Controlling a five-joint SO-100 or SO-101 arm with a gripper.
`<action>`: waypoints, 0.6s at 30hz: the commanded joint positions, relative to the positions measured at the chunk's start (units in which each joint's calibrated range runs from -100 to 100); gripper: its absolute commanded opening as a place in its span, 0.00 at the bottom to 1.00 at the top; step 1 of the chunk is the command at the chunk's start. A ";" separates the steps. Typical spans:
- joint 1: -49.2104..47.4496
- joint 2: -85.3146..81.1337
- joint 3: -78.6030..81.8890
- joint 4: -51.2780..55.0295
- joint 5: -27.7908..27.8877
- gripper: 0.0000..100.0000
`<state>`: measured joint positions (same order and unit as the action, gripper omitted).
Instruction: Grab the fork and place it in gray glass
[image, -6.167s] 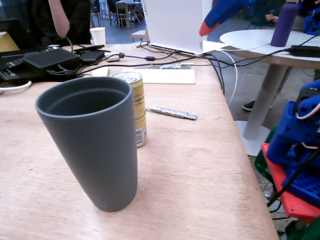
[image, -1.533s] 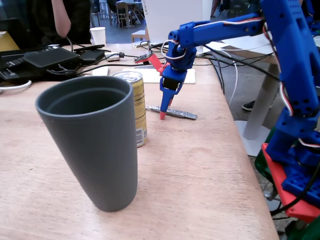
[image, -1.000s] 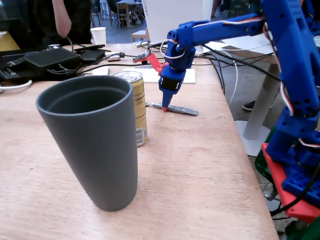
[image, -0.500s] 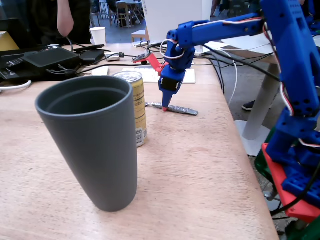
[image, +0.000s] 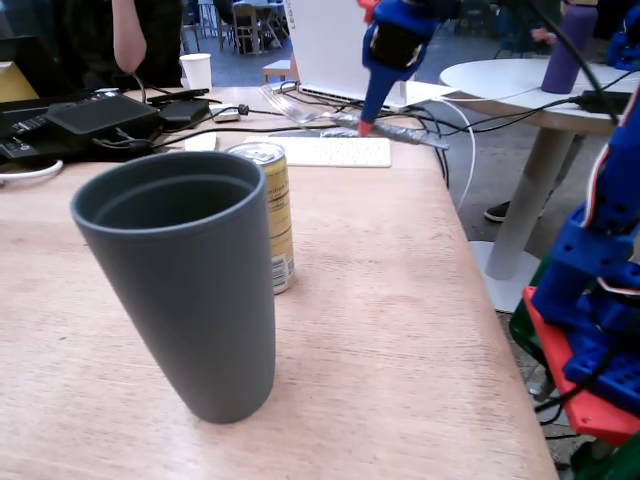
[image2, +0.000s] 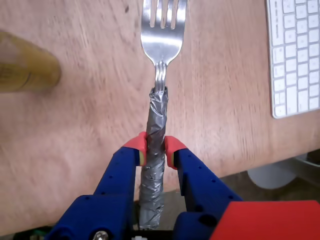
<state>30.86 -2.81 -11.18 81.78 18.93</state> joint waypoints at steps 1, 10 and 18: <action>-0.40 -15.71 4.06 -0.34 0.24 0.00; -20.37 -17.34 3.49 -17.49 0.20 0.00; -48.29 -18.20 3.39 -33.42 -0.44 0.00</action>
<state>-11.79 -18.12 -6.31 51.14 18.73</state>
